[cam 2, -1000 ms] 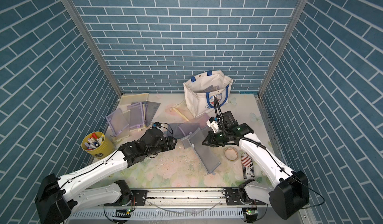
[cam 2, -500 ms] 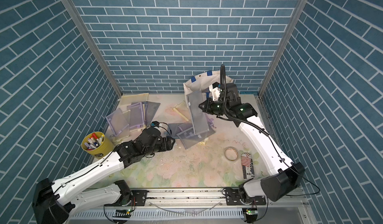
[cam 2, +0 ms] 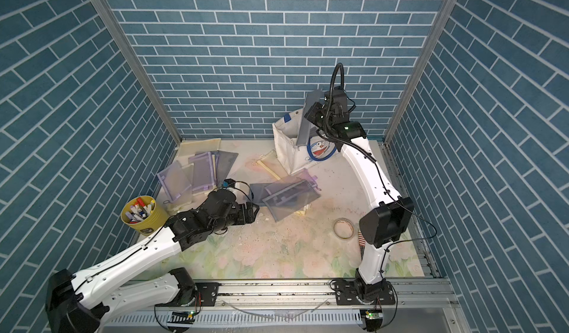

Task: Put the pencil pouch into the canvas bag
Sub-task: Place the pencil pouch in the canvas bag.

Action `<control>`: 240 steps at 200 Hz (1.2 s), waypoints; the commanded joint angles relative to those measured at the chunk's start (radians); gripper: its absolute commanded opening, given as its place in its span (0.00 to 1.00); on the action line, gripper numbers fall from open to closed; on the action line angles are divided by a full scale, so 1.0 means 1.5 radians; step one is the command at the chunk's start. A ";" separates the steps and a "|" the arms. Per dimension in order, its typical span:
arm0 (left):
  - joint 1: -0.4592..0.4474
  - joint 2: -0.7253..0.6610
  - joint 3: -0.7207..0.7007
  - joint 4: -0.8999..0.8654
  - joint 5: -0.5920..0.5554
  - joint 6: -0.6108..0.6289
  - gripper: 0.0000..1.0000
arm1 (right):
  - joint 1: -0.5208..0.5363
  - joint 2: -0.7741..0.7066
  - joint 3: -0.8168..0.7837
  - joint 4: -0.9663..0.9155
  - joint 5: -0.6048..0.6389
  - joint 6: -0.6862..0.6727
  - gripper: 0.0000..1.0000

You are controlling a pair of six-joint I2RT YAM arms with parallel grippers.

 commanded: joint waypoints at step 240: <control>0.016 0.067 0.077 -0.017 -0.029 0.031 0.88 | 0.015 0.252 0.142 0.018 0.190 0.161 0.00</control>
